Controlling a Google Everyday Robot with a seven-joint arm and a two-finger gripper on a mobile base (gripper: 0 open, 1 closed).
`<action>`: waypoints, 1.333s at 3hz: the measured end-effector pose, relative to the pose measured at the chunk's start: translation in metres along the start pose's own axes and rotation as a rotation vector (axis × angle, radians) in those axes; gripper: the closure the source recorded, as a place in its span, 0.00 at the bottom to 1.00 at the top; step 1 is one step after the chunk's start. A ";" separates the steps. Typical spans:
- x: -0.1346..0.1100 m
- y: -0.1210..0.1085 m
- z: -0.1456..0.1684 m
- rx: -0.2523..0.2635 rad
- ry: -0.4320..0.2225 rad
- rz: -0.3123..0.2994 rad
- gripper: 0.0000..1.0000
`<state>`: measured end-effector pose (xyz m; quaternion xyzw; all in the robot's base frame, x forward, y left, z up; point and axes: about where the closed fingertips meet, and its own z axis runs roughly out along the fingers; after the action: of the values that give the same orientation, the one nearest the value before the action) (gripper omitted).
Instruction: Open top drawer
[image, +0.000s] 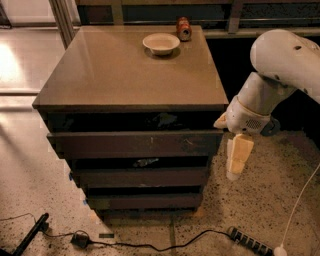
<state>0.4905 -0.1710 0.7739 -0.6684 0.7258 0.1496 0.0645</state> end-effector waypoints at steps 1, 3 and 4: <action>0.015 0.034 0.034 -0.073 0.054 -0.045 0.00; 0.012 0.022 0.037 -0.049 0.019 -0.044 0.00; 0.001 -0.023 0.033 0.003 -0.080 -0.046 0.00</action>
Offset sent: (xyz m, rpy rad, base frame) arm -0.0257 -0.0014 -0.0202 -0.0281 0.0333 0.0509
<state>0.5094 -0.1628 0.7391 -0.6783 0.7073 0.1736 0.0978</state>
